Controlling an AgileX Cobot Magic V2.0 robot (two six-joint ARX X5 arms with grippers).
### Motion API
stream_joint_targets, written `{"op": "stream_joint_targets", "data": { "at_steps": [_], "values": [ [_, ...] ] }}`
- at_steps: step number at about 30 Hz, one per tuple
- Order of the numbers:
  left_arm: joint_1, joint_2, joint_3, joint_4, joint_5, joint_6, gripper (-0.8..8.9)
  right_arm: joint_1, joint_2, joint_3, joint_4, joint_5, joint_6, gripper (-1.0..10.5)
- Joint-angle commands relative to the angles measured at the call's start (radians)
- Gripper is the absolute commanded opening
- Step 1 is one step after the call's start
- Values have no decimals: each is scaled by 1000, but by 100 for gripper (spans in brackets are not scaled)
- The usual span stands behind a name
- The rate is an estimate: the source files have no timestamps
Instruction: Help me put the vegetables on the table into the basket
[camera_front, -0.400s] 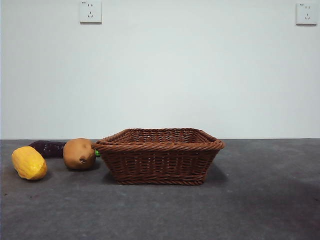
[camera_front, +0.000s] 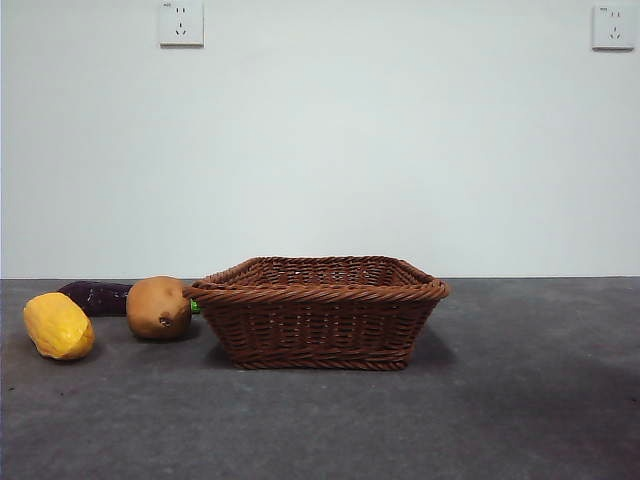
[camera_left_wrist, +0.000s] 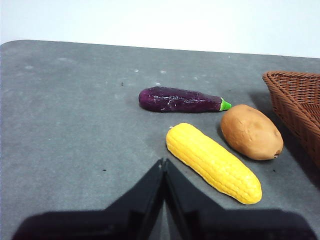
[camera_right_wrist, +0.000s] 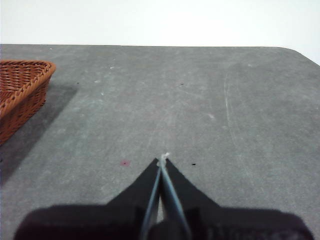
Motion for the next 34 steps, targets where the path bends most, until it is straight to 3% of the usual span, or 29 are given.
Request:
{"op": "stream_joint_targets", "data": {
  "at_steps": [1,6,18,29,34],
  "values": [
    [3,0,-11,3,1,-11,-4,0,-1,-10,6,-12,55,1],
    [3,0,-11,6,1,-11,-4,0,-1,-10,9,-34,169,1],
    [3,21,106,-70,101,-135,-6,1,7,100,4,-98,317,-10],
    [2,168,455,-253,178,-160,-6,1,210,488,-214,-137,305,-10],
    [2,271,635,-371,225,-127,-6,1,373,690,-403,-200,215,-10]
  ]
}}
